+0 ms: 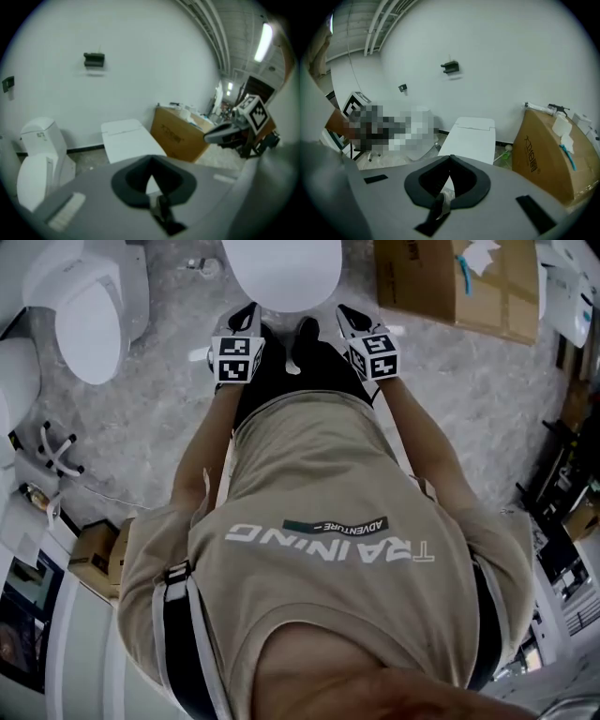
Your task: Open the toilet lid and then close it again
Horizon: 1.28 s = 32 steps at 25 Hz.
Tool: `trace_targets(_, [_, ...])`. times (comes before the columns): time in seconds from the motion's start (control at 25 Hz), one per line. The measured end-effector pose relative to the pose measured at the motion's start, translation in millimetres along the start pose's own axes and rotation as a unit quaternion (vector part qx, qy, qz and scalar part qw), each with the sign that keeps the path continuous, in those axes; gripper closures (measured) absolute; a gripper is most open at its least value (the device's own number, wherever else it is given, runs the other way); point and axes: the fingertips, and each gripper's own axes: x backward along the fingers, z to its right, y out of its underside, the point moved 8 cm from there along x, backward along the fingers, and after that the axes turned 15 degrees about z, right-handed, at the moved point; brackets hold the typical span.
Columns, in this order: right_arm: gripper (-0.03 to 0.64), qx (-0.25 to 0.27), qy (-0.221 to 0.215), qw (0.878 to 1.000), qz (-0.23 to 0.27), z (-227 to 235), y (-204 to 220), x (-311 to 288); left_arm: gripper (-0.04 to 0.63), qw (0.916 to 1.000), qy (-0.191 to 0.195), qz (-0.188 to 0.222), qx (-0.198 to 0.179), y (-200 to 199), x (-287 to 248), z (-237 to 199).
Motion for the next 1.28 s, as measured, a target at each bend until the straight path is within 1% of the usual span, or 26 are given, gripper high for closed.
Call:
trace_targets(0.08, [0.606, -0.014, -0.01, 1.0, -0.025, 10.3, 27.7, -12.0, 0.592, 0.9995, 0.009, -0.028, 0.012, 22.6, -14.4, 4.2])
trace_targets(0.2, [0.606, -0.016, -0.021, 0.998, -0.06, 32.7, 55.8, -49.1, 0.592, 0.9985, 0.019, -0.048, 0.018, 50.2, -47.1, 0.9])
trace_targets(0.32, [0.606, -0.024, -0.029, 0.995, -0.092, 36.2, 84.1, -86.9, 0.592, 0.9968, 0.013, -0.077, 0.018, 89.1, -63.2, -10.3])
trace_targets(0.44, [0.606, -0.019, -0.04, 0.991, -0.125, 43.4, 115.7, -110.5, 0.591, 0.9931, 0.009, -0.111, 0.038, 129.0, -81.7, -8.9])
trace_targets(0.52, [0.606, -0.022, -0.041, 0.989, -0.141, 49.0, 138.8, -122.7, 0.591, 0.9908, 0.012, -0.125, 0.052, 154.1, -96.2, -6.8])
trace_targets(0.64, [0.606, -0.049, -0.041, 0.986, -0.152, 48.2, 176.9, -137.1, 0.592, 0.9869, 0.016, -0.147, 0.065, 195.2, -109.9, -9.4])
trace_targets(0.76, [0.606, -0.084, -0.019, 0.983, -0.16, 57.6, 214.5, -148.9, 0.592, 0.9825, 0.005, -0.167, 0.082, 229.8, -126.6, -13.2])
trace_targets(0.84, [0.606, -0.102, -0.007, 0.981, -0.162, 65.8, 233.2, -154.5, 0.591, 0.9808, -0.01, -0.174, 0.087, 243.4, -136.4, -15.4])
trace_targets(0.96, [0.606, -0.099, -0.015, 0.982, -0.162, 72.5, 249.4, -162.1, 0.591, 0.9814, -0.03, -0.171, 0.082, 255.4, -146.4, -20.8])
trace_targets(1.12, [0.606, -0.093, -0.024, 0.982, -0.162, 69.8, 254.8, -171.7, 0.591, 0.9798, -0.024, -0.181, 0.081, 268.0, -144.9, -29.0])
trace_targets(1.28, [0.606, -0.088, -0.035, 0.983, -0.156, 67.3, 250.8, -172.8, 0.591, 0.9811, -0.015, -0.176, 0.08, 263.9, -142.1, -28.0])
